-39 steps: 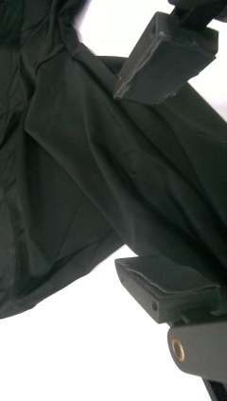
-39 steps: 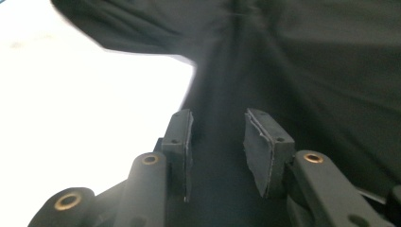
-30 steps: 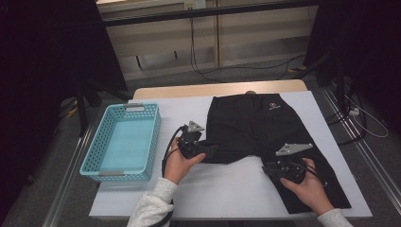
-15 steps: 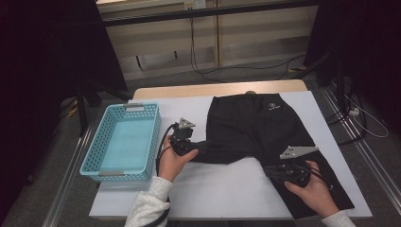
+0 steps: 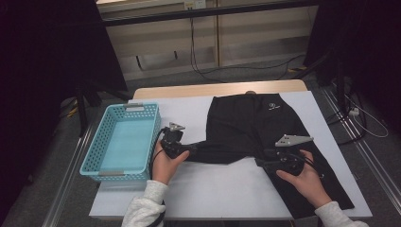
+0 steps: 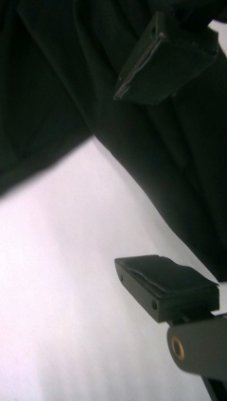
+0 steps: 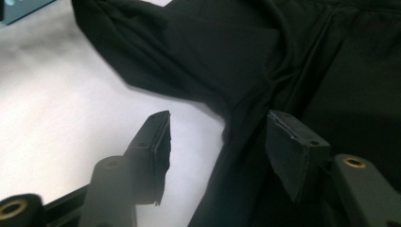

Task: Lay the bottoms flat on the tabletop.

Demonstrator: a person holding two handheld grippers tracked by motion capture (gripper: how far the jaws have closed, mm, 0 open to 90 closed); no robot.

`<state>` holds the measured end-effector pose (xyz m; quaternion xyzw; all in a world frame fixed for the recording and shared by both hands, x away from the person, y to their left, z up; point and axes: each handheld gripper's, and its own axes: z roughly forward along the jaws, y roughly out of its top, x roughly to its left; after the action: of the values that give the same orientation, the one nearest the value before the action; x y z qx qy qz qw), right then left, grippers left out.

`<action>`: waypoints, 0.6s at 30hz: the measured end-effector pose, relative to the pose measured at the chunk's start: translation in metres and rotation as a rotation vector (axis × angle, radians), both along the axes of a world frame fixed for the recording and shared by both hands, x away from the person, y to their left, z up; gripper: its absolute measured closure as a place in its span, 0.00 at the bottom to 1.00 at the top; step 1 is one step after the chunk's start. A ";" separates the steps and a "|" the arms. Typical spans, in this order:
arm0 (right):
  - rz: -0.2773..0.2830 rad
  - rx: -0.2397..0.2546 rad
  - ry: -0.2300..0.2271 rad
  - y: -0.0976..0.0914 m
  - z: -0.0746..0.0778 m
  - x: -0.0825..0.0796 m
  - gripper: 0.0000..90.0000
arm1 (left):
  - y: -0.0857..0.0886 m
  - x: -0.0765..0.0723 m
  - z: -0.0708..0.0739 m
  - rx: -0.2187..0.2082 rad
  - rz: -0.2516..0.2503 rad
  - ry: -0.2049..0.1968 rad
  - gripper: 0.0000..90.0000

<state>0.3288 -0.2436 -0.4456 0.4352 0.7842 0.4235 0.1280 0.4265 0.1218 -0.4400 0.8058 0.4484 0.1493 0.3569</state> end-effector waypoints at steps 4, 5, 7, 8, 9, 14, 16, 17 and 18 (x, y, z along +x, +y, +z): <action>-0.008 0.003 -0.013 0.000 0.000 0.002 0.44 | 0.004 0.001 -0.008 0.019 0.028 0.025 0.27; -0.010 0.005 -0.013 0.000 0.000 0.002 0.44 | 0.005 0.002 -0.010 0.032 0.024 0.034 0.29; -0.012 0.002 -0.016 0.001 0.000 0.001 0.44 | 0.005 0.003 -0.013 0.039 0.019 0.044 0.35; -0.007 0.002 -0.012 0.001 0.000 0.001 0.44 | 0.004 0.003 -0.013 0.044 0.021 0.043 0.36; -0.005 -0.002 -0.013 0.001 0.000 0.001 0.44 | 0.004 0.003 -0.013 0.043 0.023 0.042 0.37; -0.005 -0.008 -0.007 0.001 -0.002 0.001 0.44 | 0.002 0.000 -0.010 0.014 -0.005 0.075 0.68; -0.006 -0.010 -0.007 0.001 -0.002 0.001 0.44 | 0.000 -0.002 -0.009 0.012 -0.024 0.091 0.77; -0.004 -0.010 -0.007 0.001 -0.002 0.001 0.44 | -0.002 -0.002 -0.009 -0.002 -0.024 0.102 0.80; -0.005 -0.011 -0.010 0.001 -0.001 0.000 0.44 | -0.003 -0.003 -0.009 -0.016 -0.020 0.115 0.86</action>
<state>0.3293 -0.2427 -0.4470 0.4343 0.7847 0.4211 0.1355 0.4239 0.1190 -0.4488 0.8147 0.4611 0.0958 0.3384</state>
